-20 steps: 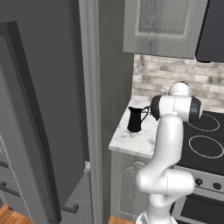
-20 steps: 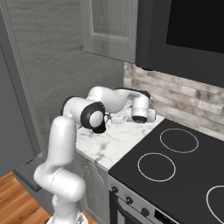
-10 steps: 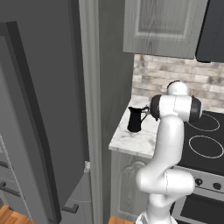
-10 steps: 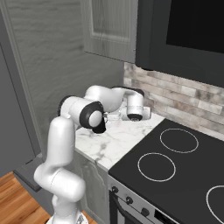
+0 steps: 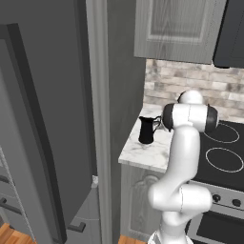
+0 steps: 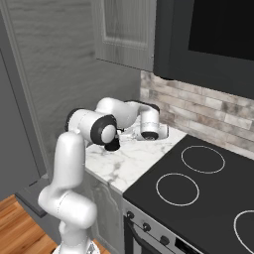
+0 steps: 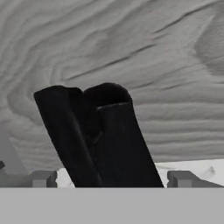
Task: Move the onion and potato from the top shelf to the second highest shelf to make space. Then, place the pitcher from the counter on the cleared top shelf.
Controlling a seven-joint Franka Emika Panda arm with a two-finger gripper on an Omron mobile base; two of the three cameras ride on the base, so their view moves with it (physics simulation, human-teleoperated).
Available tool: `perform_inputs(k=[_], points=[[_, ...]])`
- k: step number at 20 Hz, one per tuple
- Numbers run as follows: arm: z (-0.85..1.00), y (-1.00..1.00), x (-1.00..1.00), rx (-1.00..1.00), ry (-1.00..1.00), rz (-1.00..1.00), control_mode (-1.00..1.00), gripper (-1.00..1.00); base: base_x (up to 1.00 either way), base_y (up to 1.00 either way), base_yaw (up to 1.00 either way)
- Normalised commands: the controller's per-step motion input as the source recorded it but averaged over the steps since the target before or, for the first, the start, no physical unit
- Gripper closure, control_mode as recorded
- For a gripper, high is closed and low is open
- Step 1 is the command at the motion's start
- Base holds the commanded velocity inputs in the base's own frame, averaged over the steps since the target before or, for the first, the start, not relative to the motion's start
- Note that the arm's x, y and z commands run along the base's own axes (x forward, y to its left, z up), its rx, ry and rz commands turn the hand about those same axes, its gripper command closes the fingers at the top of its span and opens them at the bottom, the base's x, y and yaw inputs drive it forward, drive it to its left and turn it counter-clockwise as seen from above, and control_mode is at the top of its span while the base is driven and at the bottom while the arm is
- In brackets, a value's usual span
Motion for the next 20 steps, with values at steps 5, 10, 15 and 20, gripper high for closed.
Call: perform_inputs(k=[5, 10, 15, 20], points=[[-0.22, 0.00, 0.00, -0.01, -0.01, 0.00, -1.00, 1.00, 0.00, 0.00, 0.00], [0.00, 0.00, 0.00, 0.00, -0.02, 0.00, -1.00, 1.00, 0.00, 0.00, 0.00], [0.00, 0.00, 0.00, 0.00, -0.01, 0.00, -1.00, 1.00, 0.00, 0.00, 0.00], [0.00, 0.00, 0.00, 0.00, 0.00, 0.01, -1.00, 1.00, 0.00, 0.00, 0.00]])
